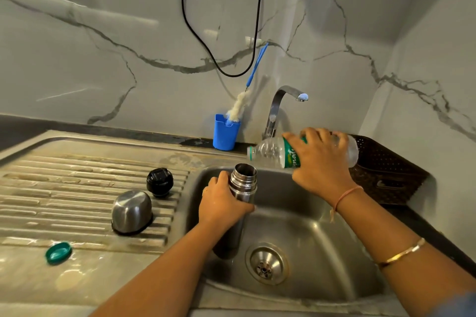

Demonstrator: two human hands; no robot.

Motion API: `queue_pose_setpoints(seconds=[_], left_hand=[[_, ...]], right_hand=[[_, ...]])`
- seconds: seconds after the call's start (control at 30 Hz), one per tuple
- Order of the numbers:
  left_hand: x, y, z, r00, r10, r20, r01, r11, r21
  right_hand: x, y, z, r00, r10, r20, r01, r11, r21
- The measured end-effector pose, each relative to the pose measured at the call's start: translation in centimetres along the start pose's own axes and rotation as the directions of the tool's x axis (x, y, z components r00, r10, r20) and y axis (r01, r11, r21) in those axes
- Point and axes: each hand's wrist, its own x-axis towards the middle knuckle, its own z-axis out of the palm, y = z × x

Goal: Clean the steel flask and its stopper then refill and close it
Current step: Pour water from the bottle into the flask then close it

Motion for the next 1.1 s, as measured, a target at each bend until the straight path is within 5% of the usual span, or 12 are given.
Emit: queue_pose_setpoints(seconds=[0.13,0.5,0.8,1.1], left_hand=[[-0.1,0.4,-0.9,0.999,0.017,-0.047,-0.02,0.998,-0.059],[-0.2,3.5,-6.2,0.973,0.045,-0.228,-0.129,0.919,-0.372],[-1.1,5.5,-13.5,0.939,0.128,-0.32,-0.245,0.901,-0.357],[-1.6,3.1,-22.3,0.956,0.115,-0.269,-0.2,0.928,-0.314]], right_hand=[[0.5,-0.1,-0.1,0.965,0.179,0.19,-0.227,0.937,0.266],[-2.7,-0.9,4.3,0.889,0.355,0.291,-0.456,0.61,0.648],[-3.6,-1.2,5.3,0.888,0.335,0.314,-0.458,0.605,0.651],[-3.9,-2.2,6.1,0.902,0.289,0.322,-0.432,0.637,0.638]])
